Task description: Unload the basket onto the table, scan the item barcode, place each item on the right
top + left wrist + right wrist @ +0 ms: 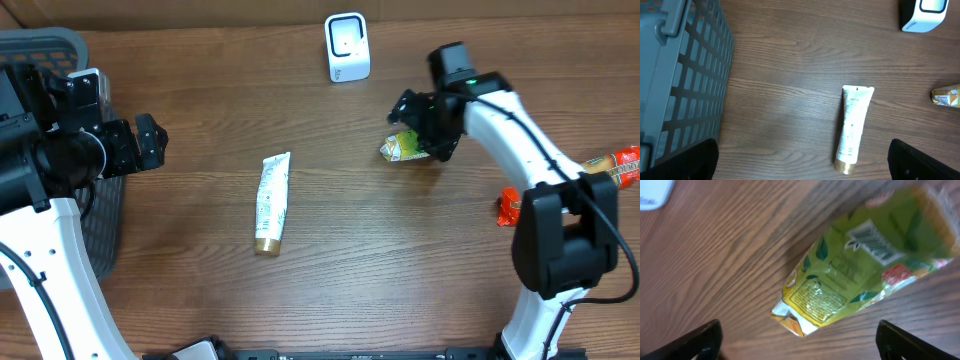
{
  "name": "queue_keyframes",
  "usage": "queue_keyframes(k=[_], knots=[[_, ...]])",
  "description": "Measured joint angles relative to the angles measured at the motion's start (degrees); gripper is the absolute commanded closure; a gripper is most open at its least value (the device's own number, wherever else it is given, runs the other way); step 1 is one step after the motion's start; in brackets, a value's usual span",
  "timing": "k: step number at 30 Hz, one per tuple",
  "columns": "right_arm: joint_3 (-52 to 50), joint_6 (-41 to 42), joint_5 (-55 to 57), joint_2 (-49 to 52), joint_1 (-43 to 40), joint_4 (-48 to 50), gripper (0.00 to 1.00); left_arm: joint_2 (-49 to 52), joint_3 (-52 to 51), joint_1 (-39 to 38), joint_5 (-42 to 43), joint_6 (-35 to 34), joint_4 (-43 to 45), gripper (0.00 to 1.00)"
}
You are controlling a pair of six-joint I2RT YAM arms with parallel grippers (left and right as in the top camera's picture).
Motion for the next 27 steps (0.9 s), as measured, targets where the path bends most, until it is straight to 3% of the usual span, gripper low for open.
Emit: queue_keyframes(k=[6, 15, 19, 24, 27], knots=[[-0.02, 11.15, 9.81, 2.67, 6.45, 0.63, 0.0, 0.0, 0.0, 0.0, 0.0, 0.0, 0.0, 0.0], [-0.07, 17.03, 15.87, 4.9, 6.36, 3.61, 0.04, 0.0, 0.0, 0.0, 0.0, 0.0, 0.0, 0.01], [-0.17, 17.09, 16.13, 5.14, 6.47, 3.21, 0.21, 0.0, 0.0, 0.0, 0.0, 0.0, 0.0, 0.0], [-0.57, 14.88, 15.23, 5.53, 7.26, 0.87, 0.57, 0.0, 0.0, 0.0, 0.0, 0.0, 0.0, 0.01], [-0.66, 11.37, 14.27, 5.53, 8.09, 0.61, 0.65, 0.0, 0.0, 0.0, 0.0, 0.0, 0.0, 0.0]])
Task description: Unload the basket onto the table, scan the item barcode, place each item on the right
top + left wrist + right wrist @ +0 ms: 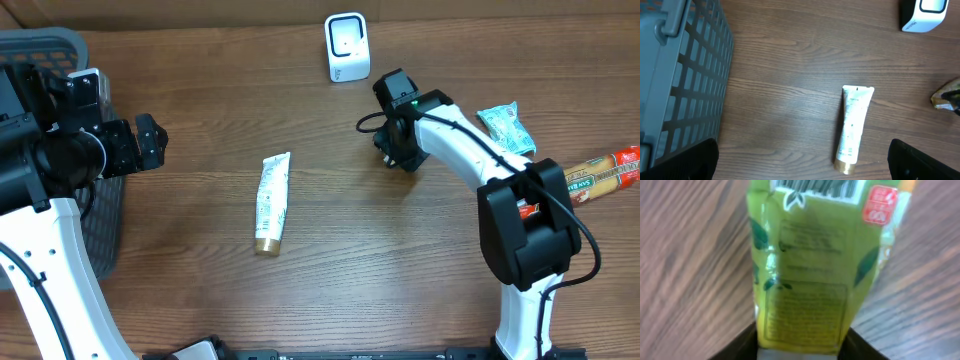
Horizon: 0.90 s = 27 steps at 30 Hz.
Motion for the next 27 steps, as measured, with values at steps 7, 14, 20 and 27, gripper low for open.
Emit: queue_keyframes(k=[7, 14, 20, 27], knots=[[0.0, -16.35, -8.76, 0.0, 0.15, -0.17, 0.69, 0.0, 0.0, 0.0, 0.0, 0.0, 0.0, 0.01], [0.81, -36.06, -16.0, 0.0, -1.14, -10.82, 0.67, 0.0, 0.0, 0.0, 0.0, 0.0, 0.0, 0.0], [1.03, -48.74, -11.98, -0.07, -2.4, -15.17, 0.55, 0.0, 0.0, 0.0, 0.0, 0.0, 0.0, 0.0], [1.03, -53.42, -10.36, -8.28, -2.43, -13.68, 0.32, 0.0, 0.0, 0.0, 0.0, 0.0, 0.0, 0.0]])
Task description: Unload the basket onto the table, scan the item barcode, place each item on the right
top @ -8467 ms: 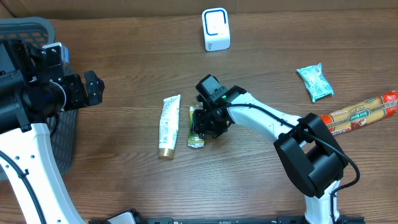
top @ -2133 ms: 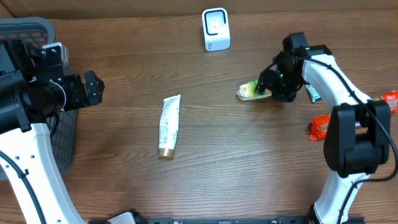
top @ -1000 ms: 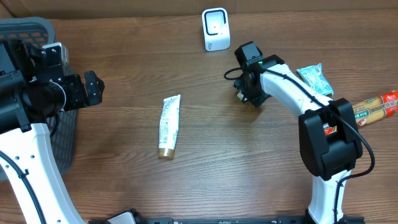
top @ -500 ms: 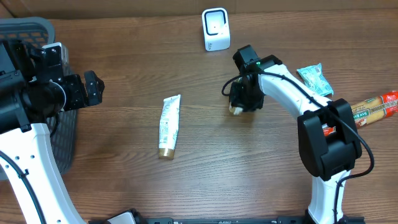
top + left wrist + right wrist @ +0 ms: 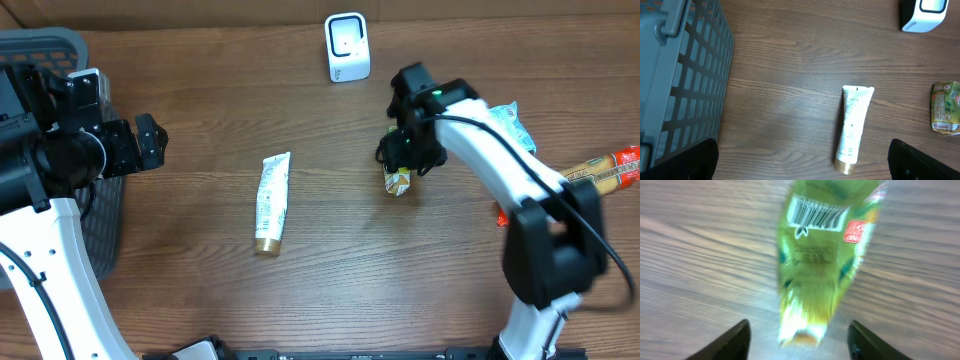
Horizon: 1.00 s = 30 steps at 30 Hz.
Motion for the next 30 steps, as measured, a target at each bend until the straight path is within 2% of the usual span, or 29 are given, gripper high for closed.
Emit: queue_keyframes(k=[5, 10, 19, 30], knots=[[0.96, -0.24, -0.24, -9.05, -1.38, -4.15, 0.3, 0.0, 0.0, 0.0, 0.0, 0.0, 0.0, 0.0], [-0.57, -0.07, -1.99, -9.49, -3.76, -4.76, 0.24, 0.0, 0.0, 0.0, 0.0, 0.0, 0.0, 0.01], [-9.03, 0.11, -5.09, -8.85, -5.18, 1.97, 0.16, 0.0, 0.0, 0.0, 0.0, 0.0, 0.0, 0.0], [-16.5, 0.11, -7.41, -8.76, -5.18, 9.14, 0.14, 0.0, 0.0, 0.0, 0.0, 0.0, 0.0, 0.01]])
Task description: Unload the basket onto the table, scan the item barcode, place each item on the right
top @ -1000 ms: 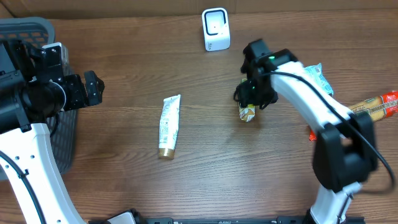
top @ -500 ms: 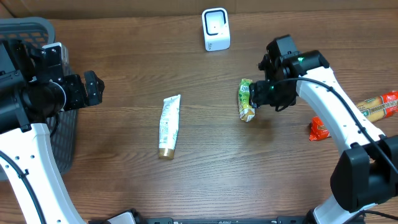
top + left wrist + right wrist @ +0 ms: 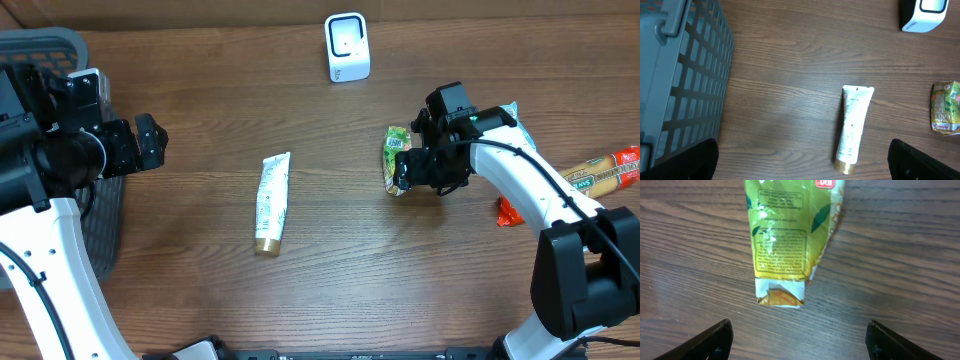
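Observation:
The green and yellow packet (image 3: 397,160) lies flat on the wooden table, below and right of the white scanner (image 3: 347,47). In the right wrist view the packet (image 3: 790,235) shows its printed back, its barcode out of frame. My right gripper (image 3: 799,345) is open, just short of the packet's lower end and not touching it; overhead, the right gripper (image 3: 428,168) is beside the packet. My left gripper (image 3: 802,162) hangs open at the far left, with the packet (image 3: 946,107) and scanner (image 3: 922,15) far off.
A white tube with a gold cap (image 3: 272,202) lies mid-table. A grey basket (image 3: 40,45) stands at the left edge. At the right lie a teal packet (image 3: 510,115), a long red-orange packet (image 3: 600,170) and a small red one (image 3: 505,210).
My right gripper has moved from over the packet's top to beside its lower end, with its fingers wider apart. The packet lies slightly farther up the table. The left arm is unchanged.
My right gripper first hung open over the packet right of the scanner. It then had its fingers closed round the packet nearer the scanner. Later the packet lay free on the table, barcode side up, under the opened gripper. Now the gripper is drawn back from it.

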{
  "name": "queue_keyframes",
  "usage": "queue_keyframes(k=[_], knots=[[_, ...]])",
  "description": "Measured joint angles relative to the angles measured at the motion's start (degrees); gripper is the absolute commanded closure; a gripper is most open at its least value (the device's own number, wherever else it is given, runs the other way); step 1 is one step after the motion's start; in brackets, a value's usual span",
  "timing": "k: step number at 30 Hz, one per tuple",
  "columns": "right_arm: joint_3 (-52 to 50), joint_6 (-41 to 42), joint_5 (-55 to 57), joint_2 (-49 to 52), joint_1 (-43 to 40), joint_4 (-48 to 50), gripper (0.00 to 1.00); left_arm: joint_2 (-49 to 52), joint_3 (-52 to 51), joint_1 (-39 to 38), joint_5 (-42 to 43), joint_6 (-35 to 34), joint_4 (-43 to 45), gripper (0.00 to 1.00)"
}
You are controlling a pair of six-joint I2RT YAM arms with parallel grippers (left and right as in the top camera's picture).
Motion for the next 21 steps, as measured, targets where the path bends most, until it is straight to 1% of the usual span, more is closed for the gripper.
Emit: queue_keyframes(k=[12, 17, 21], knots=[[-2.43, 0.02, -3.48, 0.0, 0.0, 6.38, 0.09, 0.0, 0.0, 0.0, 0.0, 0.0, 0.0, 0.0], [-5.14, -0.02, -3.85, 0.0, 0.0, 11.32, 0.09, 0.0, 0.0, 0.0, 0.0, 0.0, 0.0, 0.01], [-9.57, -0.24, -4.22, 0.0, 0.0, 16.72, 0.1, 0.0, 0.0, 0.0, 0.0, 0.0, 0.0, 0.01]])
